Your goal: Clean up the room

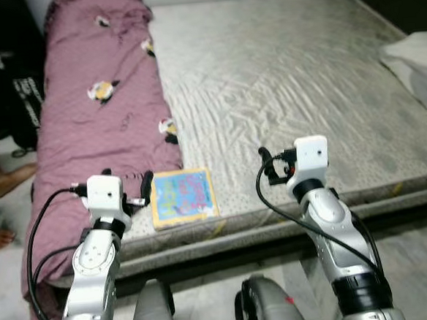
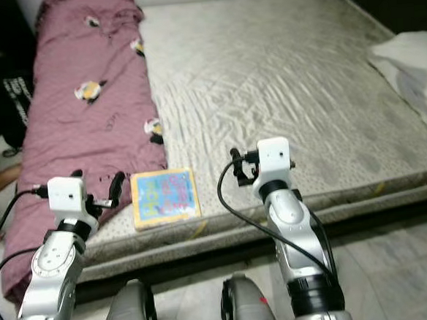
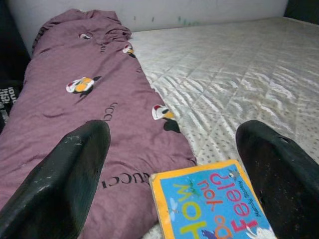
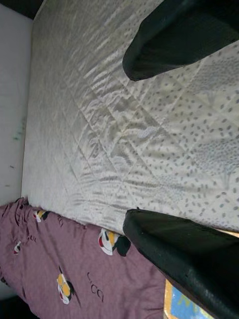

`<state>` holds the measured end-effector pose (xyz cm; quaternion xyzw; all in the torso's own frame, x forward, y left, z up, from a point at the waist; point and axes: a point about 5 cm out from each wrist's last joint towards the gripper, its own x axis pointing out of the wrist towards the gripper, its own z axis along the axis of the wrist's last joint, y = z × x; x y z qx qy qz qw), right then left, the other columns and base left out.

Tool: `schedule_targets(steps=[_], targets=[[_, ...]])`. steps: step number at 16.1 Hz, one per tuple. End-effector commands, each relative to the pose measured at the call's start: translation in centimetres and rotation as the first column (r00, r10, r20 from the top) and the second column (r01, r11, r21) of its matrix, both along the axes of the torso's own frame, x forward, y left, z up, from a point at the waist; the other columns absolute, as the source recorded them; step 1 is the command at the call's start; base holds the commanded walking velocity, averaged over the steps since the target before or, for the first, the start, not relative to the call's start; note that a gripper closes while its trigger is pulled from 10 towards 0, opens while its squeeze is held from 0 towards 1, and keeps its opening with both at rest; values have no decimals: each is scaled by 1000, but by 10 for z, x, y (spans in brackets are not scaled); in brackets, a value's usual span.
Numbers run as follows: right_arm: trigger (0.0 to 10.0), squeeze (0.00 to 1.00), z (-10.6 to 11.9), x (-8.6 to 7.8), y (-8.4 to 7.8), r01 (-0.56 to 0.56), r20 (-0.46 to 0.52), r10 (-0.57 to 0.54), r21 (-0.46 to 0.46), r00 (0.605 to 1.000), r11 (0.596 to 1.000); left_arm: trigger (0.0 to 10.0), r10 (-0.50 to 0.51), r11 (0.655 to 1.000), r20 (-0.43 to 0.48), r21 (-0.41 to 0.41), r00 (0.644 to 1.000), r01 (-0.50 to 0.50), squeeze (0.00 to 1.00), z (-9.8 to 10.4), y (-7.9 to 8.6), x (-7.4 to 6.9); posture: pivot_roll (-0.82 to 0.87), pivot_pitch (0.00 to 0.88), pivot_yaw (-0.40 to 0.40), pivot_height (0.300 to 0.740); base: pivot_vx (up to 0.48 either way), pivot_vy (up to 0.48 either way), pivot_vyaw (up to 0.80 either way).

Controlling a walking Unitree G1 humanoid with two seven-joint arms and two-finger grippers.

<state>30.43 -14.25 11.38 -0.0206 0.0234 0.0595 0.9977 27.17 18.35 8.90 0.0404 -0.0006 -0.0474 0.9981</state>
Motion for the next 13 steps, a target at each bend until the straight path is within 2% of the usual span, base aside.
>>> schedule_targets(steps=[1,9,13], targets=[[10000,0,1,1,-1,-4,-3,4,-1,1000,1000,10000,12,1000,-14,-10,1000,-12,0,-2,2,-1,10,122,-31,661,0,0,0],[10000,0,-2,1,-1,-15,-15,15,-12,1000,1000,10000,11,1000,-20,-20,1000,-12,0,-3,2,0,6,125,-32,661,0,0,0],[10000,0,-1,1,-1,-24,-15,24,-6,1000,1000,10000,17,1000,-22,-20,1000,-18,0,-3,3,0,6,131,-34,611,0,0,0]])
